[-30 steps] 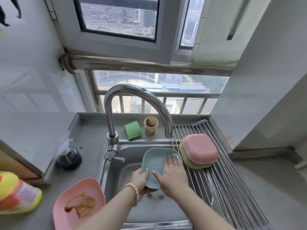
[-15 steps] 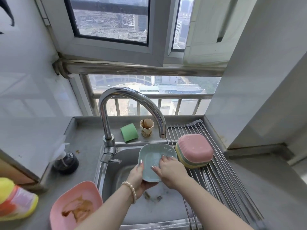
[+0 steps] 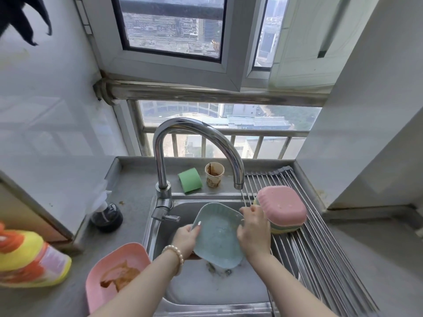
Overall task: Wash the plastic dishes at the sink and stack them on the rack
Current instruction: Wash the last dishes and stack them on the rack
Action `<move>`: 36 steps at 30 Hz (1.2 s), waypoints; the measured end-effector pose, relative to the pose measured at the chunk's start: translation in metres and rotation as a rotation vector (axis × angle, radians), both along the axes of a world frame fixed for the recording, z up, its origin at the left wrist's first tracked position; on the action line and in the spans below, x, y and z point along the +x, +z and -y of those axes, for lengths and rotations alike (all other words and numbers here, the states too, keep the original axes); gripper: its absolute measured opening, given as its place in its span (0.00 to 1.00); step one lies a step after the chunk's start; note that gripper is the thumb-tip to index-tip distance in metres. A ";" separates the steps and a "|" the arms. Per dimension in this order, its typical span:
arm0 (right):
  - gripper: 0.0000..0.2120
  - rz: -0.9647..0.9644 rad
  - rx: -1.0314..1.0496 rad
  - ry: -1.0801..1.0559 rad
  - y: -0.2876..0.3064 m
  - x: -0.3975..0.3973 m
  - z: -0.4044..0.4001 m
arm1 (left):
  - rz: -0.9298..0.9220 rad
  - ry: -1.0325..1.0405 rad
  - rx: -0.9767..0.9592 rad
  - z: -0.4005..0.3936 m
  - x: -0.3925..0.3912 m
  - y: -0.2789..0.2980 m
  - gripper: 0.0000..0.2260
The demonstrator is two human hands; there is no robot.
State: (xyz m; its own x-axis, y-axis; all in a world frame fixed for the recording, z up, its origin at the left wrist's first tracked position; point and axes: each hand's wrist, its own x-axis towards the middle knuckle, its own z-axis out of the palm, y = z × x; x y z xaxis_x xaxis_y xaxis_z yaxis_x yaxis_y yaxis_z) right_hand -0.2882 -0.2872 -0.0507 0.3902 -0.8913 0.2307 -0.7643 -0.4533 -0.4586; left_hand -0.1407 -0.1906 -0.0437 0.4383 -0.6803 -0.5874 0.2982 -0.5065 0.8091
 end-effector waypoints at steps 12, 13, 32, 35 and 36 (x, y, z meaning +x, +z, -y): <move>0.11 0.207 0.571 -0.117 -0.005 -0.005 -0.005 | 0.365 -0.162 0.083 0.015 0.044 -0.003 0.13; 0.09 0.211 0.542 -0.136 -0.004 -0.005 -0.005 | 0.348 -0.170 0.079 0.018 0.045 0.000 0.13; 0.14 0.098 0.729 -0.024 -0.026 0.012 -0.042 | 0.417 -0.413 0.116 -0.003 0.084 0.031 0.03; 0.12 0.052 0.876 0.179 -0.034 0.053 -0.070 | 0.506 -0.381 0.134 -0.020 0.095 0.037 0.07; 0.10 0.063 0.918 0.229 -0.036 0.068 -0.082 | 0.526 -0.363 0.141 -0.025 0.097 0.037 0.10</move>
State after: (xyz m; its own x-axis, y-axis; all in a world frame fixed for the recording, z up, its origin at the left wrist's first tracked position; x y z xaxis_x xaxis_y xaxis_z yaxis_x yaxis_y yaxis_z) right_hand -0.2198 -0.2049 -0.0868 0.5886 -0.6383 -0.4961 -0.6632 -0.0304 -0.7478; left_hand -0.0438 -0.1658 -0.0067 0.4483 -0.7712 -0.4520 -0.3294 -0.6126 0.7185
